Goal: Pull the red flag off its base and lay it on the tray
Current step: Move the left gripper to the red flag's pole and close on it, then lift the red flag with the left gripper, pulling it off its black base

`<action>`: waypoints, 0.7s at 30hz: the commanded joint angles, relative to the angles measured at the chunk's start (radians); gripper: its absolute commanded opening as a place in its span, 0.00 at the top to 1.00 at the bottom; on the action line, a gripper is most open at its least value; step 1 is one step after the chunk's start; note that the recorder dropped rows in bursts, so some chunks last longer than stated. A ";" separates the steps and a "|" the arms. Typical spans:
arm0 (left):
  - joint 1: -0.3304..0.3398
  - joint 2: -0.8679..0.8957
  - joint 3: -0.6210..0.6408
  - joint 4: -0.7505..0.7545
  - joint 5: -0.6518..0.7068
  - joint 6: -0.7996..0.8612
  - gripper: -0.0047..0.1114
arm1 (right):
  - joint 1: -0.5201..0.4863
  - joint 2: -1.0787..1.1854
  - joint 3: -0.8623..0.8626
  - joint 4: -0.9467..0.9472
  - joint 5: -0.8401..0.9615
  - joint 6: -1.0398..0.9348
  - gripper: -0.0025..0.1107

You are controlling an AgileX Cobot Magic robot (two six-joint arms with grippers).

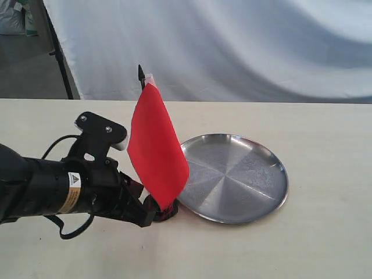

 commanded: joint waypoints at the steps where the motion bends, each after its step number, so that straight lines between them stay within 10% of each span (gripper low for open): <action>1: -0.009 0.095 -0.028 0.001 0.052 -0.004 0.72 | -0.002 -0.006 -0.001 -0.007 -0.004 -0.001 0.98; 7: -0.009 0.184 -0.095 0.001 0.033 -0.004 0.37 | -0.002 -0.006 -0.001 -0.007 -0.004 -0.001 0.98; 21: -0.009 0.308 -0.251 0.001 0.031 -0.004 0.48 | -0.002 -0.006 -0.001 -0.007 -0.004 -0.001 0.98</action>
